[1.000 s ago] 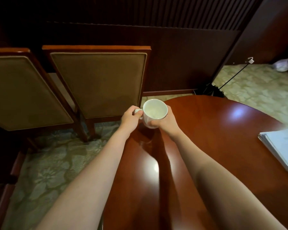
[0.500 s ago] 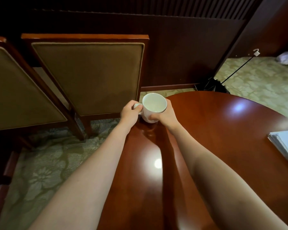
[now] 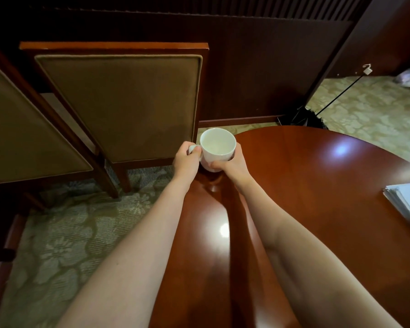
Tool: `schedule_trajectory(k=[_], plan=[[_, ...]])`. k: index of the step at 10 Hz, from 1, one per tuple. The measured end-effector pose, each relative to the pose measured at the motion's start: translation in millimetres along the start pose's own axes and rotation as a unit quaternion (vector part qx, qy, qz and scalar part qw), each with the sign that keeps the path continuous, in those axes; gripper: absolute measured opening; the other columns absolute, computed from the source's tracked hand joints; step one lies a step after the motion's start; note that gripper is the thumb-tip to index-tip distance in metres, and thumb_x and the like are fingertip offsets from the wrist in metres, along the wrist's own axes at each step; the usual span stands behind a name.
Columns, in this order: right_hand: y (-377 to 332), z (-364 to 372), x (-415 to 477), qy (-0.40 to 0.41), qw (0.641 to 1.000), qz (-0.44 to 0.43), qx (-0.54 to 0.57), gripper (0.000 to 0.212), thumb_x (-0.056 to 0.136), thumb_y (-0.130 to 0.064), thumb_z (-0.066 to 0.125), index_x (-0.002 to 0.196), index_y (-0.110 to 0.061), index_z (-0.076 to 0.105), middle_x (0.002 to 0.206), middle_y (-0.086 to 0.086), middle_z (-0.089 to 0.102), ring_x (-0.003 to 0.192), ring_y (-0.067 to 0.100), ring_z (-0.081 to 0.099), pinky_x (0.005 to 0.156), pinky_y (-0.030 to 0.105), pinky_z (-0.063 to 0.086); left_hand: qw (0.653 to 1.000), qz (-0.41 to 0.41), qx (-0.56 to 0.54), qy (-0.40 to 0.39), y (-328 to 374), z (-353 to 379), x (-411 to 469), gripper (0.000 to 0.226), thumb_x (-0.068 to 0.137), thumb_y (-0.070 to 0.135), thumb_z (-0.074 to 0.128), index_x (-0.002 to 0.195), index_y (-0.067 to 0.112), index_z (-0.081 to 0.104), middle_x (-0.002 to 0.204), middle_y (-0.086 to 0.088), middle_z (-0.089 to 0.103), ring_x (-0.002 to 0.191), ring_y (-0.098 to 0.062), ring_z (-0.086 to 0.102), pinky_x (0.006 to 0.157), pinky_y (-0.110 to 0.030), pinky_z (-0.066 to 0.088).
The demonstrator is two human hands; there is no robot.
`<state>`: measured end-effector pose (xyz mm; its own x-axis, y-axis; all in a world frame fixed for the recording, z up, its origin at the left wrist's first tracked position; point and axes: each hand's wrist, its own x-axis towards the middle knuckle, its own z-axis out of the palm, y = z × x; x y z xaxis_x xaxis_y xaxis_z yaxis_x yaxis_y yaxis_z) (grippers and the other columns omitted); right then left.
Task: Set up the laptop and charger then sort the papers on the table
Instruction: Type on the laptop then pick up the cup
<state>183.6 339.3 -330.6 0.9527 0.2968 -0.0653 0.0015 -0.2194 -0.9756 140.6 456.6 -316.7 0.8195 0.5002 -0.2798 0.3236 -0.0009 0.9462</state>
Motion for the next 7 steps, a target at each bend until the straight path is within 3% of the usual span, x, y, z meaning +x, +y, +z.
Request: schedule_trajectory(k=[1,3,4,5,6,7], plan=[[0,3,-1,0.005,1.0,0.009,-0.01,0.088,0.051,-0.018,0.079,0.131,-0.016,0.041,0.121,-0.002,0.053,0.11,0.011,0.052,0.088,0.018,0.046,1.0,-0.009,-0.01,0.005,-1,2,-1,0.024,0.097,0.022,0.044,0.074,0.029,0.049,0.082,0.007,0.054,0.1,-0.023,0.056,0.095,-0.042,0.049],[-1,4,-4,0.008,1.0,0.012,-0.002,0.086,0.051,-0.021,0.078,0.128,-0.019,0.04,0.117,-0.006,0.051,0.105,0.007,0.052,0.088,0.017,0.047,0.998,-0.046,-0.048,0.001,1,4,2,0.012,0.094,0.024,0.046,0.083,0.027,0.05,0.088,0.004,0.054,0.107,-0.025,0.055,0.099,-0.043,0.047],[1,5,-7,0.022,0.999,0.033,0.001,0.096,0.054,-0.019,0.082,0.137,-0.016,0.033,0.13,0.001,0.047,0.115,0.011,0.047,0.091,0.02,0.048,0.994,-0.076,-0.083,0.002,1,5,3,0.012,0.089,0.024,0.052,0.099,0.022,0.045,0.098,0.0,0.053,0.11,-0.025,0.055,0.099,-0.041,0.046],[0,2,-14,0.031,0.998,0.057,0.006,0.093,0.066,-0.001,0.079,0.14,-0.016,0.026,0.134,0.003,0.042,0.115,0.01,0.042,0.085,0.012,0.043,0.989,-0.107,-0.105,-0.004,3,4,-3,0.022,0.091,0.025,0.051,0.108,0.02,0.04,0.091,0.002,0.05,0.096,-0.022,0.056,0.082,-0.03,0.048],[1,-2,-20,0.038,0.995,0.095,-0.007,0.093,0.069,-0.004,0.078,0.143,-0.016,0.022,0.139,0.007,0.04,0.123,0.02,0.043,0.1,0.029,0.042,0.983,-0.147,-0.108,-0.004,1,4,-12,0.038,0.092,0.028,0.051,0.126,0.016,0.037,0.096,0.0,0.049,0.088,-0.019,0.055,0.07,-0.027,0.046],[-11,-3,-29,0.061,0.988,0.139,-0.022,0.089,0.073,-0.005,0.074,0.144,-0.017,0.021,0.144,0.011,0.037,0.128,0.026,0.041,0.105,0.036,0.039,0.975,-0.187,-0.119,0.018,7,0,-23,0.044,0.094,0.024,0.051,0.131,0.011,0.032,0.115,-0.008,0.049,0.096,-0.023,0.058,0.079,-0.03,0.048]])
